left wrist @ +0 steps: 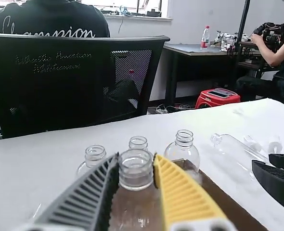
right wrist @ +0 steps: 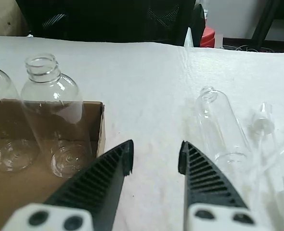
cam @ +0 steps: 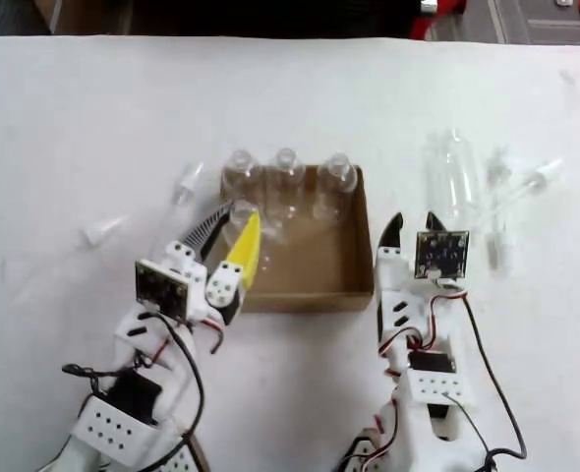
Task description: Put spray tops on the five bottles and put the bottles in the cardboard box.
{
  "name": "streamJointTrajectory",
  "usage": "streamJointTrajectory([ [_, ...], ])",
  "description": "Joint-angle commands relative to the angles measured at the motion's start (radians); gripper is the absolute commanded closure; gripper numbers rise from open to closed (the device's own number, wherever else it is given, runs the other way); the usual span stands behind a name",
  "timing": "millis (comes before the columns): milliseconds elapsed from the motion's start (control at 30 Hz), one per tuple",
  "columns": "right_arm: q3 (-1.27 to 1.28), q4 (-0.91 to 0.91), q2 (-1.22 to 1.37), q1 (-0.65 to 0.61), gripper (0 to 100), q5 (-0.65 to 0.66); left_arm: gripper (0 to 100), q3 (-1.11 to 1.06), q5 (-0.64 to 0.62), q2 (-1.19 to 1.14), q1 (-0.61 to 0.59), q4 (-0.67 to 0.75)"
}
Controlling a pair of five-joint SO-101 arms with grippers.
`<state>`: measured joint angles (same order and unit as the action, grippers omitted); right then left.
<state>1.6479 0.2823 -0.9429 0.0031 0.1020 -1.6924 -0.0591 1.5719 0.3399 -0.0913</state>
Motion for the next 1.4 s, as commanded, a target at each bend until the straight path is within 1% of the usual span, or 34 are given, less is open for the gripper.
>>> streamJointTrajectory([
  [0,-0.018,-0.002,0.010,-0.007,85.4,0.012,98,0.006,0.026,0.008,-0.005,0.037],
  [300,-0.018,-0.002,0.010,-0.007,85.4,0.012,98,0.015,0.028,0.008,-0.001,0.041],
  [400,-0.015,-0.002,0.010,-0.025,85.4,0.014,98,0.032,0.025,0.010,0.008,0.035],
  [533,-0.012,-0.002,0.010,-0.027,85.4,0.057,98,0.002,0.032,0.010,0.005,0.029],
  [633,-0.012,-0.002,0.010,-0.028,85.4,0.060,98,-0.006,0.026,0.012,0.005,-0.005],
  [933,-0.012,-0.002,0.010,-0.028,85.4,0.061,97,-0.006,0.025,0.010,0.005,-0.018],
  [1000,-0.012,-0.002,0.010,-0.028,85.4,0.061,97,-0.006,0.025,0.015,0.005,-0.052],
  [1067,-0.012,-0.002,0.010,-0.028,85.4,0.061,94,-0.006,0.025,0.015,0.005,-0.089],
  [1200,-0.012,-0.002,0.010,-0.028,85.4,0.063,83,-0.006,0.025,0.015,-0.012,-0.146],
  [1367,-0.012,-0.002,0.010,-0.028,85.4,0.064,82,-0.005,0.025,0.015,-0.033,-0.153],
])
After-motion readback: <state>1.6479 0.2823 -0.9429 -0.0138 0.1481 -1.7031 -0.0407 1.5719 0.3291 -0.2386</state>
